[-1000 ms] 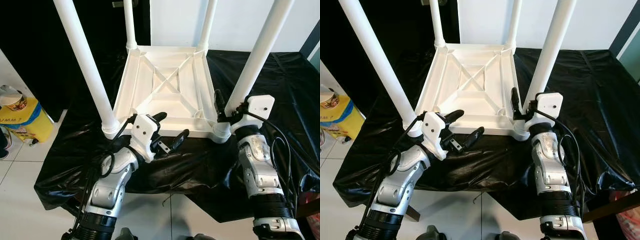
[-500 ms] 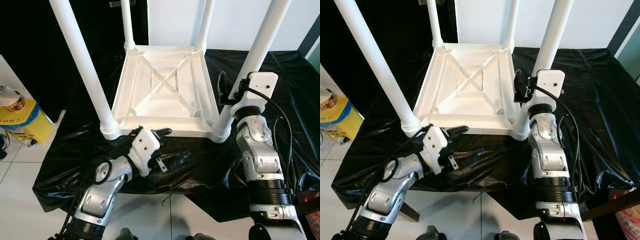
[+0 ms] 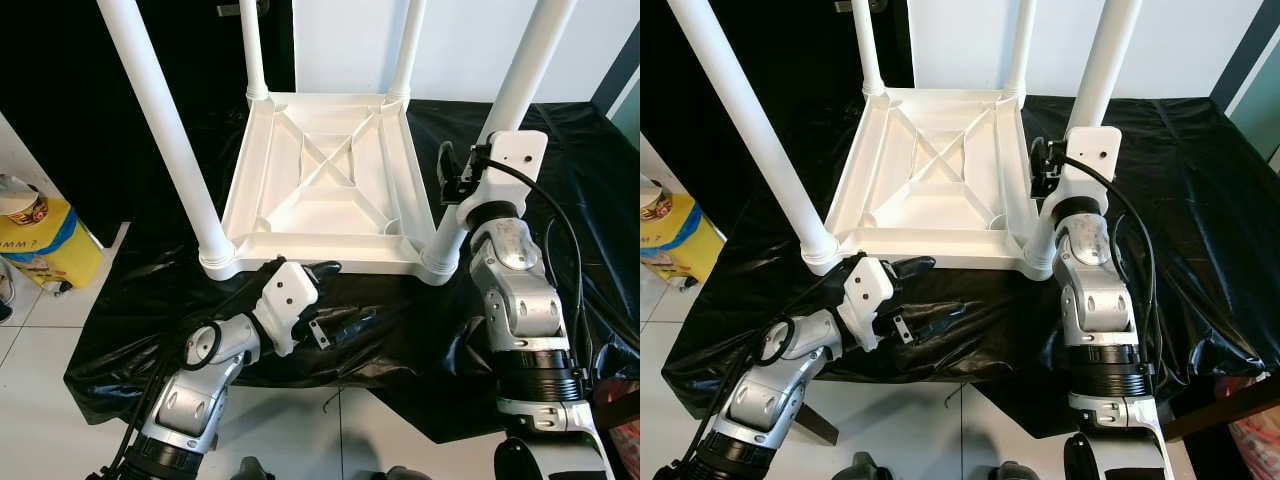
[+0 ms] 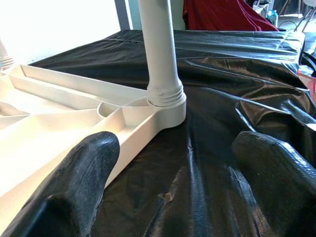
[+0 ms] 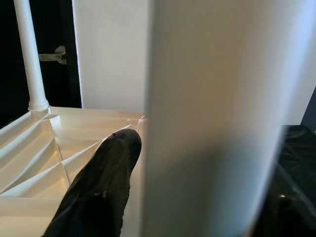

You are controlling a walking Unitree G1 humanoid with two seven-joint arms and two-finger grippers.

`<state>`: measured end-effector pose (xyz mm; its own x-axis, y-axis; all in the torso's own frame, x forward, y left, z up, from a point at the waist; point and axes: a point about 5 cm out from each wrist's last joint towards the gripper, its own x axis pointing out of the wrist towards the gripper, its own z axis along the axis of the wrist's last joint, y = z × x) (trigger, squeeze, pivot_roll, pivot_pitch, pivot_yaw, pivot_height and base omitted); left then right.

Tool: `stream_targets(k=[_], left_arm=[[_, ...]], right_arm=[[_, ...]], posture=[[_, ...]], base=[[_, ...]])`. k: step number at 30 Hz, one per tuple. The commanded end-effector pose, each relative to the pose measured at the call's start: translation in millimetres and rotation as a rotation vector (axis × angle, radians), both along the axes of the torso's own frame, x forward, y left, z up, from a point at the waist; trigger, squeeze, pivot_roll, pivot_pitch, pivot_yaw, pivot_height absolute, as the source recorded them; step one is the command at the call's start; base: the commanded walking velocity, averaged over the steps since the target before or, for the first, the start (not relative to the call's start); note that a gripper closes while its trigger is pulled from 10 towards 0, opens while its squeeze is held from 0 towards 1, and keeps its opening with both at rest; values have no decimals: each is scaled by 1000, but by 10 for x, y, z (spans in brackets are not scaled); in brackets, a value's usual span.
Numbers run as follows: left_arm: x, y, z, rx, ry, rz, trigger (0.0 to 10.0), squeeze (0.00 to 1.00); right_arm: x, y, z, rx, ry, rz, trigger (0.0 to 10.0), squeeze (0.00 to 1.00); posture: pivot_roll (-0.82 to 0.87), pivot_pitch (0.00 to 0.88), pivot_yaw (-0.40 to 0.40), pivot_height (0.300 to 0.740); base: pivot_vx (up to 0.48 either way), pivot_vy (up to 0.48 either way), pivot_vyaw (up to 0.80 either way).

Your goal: Building children table

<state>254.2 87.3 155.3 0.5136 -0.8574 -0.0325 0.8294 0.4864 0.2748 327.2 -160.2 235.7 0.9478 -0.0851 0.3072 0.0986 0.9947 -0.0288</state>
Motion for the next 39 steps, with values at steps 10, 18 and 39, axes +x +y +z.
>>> stream_targets(k=[10,18,39], left_arm=[[38,189,5,-11,9,84,10000,0],[-52,338,-153,35,86,115,10000,0],[175,485,-637,147,297,405,10000,0]], right_arm=[[-13,-49,-47,27,73,0,10000,0],[-11,-213,-222,356,185,31,10000,0],[-250,-511,-271,738,149,147,10000,0]], posture=[[-30,33,-58,740],[-18,34,-57,740],[-64,38,-11,740]], base=[[0,0,0],[0,0,0],[0,0,0]])
